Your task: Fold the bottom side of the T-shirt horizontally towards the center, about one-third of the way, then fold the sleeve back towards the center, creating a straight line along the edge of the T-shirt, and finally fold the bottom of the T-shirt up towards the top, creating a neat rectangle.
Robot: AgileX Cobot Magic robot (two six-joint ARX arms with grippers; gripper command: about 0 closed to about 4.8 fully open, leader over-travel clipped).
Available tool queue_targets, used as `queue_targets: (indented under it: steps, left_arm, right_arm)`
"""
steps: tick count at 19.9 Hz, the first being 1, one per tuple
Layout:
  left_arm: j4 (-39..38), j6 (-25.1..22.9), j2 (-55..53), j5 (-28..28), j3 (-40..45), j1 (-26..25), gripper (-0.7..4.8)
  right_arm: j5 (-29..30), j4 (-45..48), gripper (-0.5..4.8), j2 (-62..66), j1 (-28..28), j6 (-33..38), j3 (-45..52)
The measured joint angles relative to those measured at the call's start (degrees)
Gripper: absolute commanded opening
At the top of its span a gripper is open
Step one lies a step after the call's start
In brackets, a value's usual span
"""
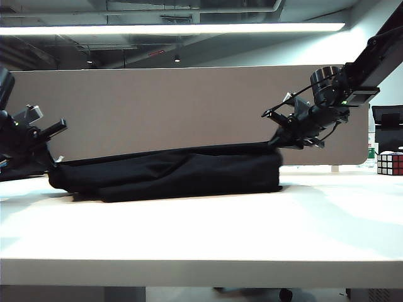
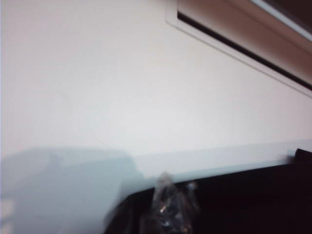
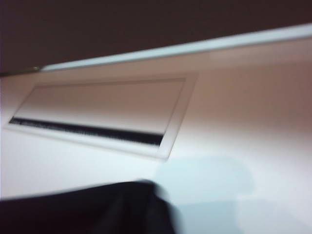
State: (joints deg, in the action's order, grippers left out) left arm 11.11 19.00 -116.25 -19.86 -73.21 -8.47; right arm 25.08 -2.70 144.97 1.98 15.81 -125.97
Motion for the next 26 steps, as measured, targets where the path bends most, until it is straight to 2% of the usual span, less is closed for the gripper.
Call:
queue_targets:
  steps: [1, 2, 4, 5, 6, 7, 8, 9, 10, 11, 12, 20, 26]
  left_arm:
    - [1.7, 0.0, -0.3, 0.7, 0.0, -1.2, 2.35]
    - [3.0, 0.0, -0.3, 1.0, 0.0, -2.6, 2.56]
    - [6.6, 0.0, -0.2, 0.3, -0.2, -5.0, 2.56]
    - [6.8, 1.1, -0.2, -1.8, -0.7, -5.7, 2.42]
    - [6.8, 2.1, 0.2, -4.4, -0.8, -6.0, 1.92]
    - [6.1, 2.3, 0.8, -6.4, -0.8, -6.0, 1.57]
    - [5.7, 2.3, 1.4, -7.5, -0.8, -6.0, 0.97]
    - [5.5, 2.2, 2.7, -9.0, -0.7, -6.0, 0.67]
    - [5.4, 1.9, 3.6, -9.7, -0.7, -6.1, -0.04]
    - [5.6, 1.0, 5.7, -10.4, -0.2, -6.3, -0.06]
    - [5.5, 0.5, 7.3, -10.8, 0.3, -6.4, -0.06]
    - [5.7, -1.4, 29.3, -10.8, 18.1, -6.3, -0.06]
    - [5.9, -1.3, 42.4, -10.8, 26.0, -6.3, -0.06]
  right_arm:
    - [-2.3, 3.0, 2.94, 0.0, -0.1, 0.1, 0.0]
    - [-2.9, 4.7, 3.07, 0.0, -0.6, 0.1, -0.1]
    - [-3.7, 5.7, 3.06, 0.0, -2.3, 0.4, -1.3]
    - [-3.7, 4.8, 3.05, 0.0, -2.8, 0.7, -2.4]
    - [-2.3, 2.8, 2.84, 0.0, -2.9, 1.5, -4.0]
    - [-0.7, -0.2, 2.44, 0.0, -2.7, 2.1, -5.8]
    - [0.1, -2.7, 1.82, -0.1, -2.6, 2.3, -7.0]
    - [1.5, -6.6, 1.50, -0.9, -2.6, 2.3, -8.0]
    - [2.5, -7.6, 0.57, -1.5, -2.8, 2.1, -8.0]
    - [3.5, -9.4, 0.08, -2.8, -3.0, 2.0, -8.0]
    - [3.6, -10.6, -0.06, -3.8, -3.1, 1.6, -8.0]
    - [3.8, -28.0, -0.06, -15.5, -2.8, -3.6, -7.7]
    - [3.2, -37.2, -0.06, -23.9, -0.9, -10.4, -7.5]
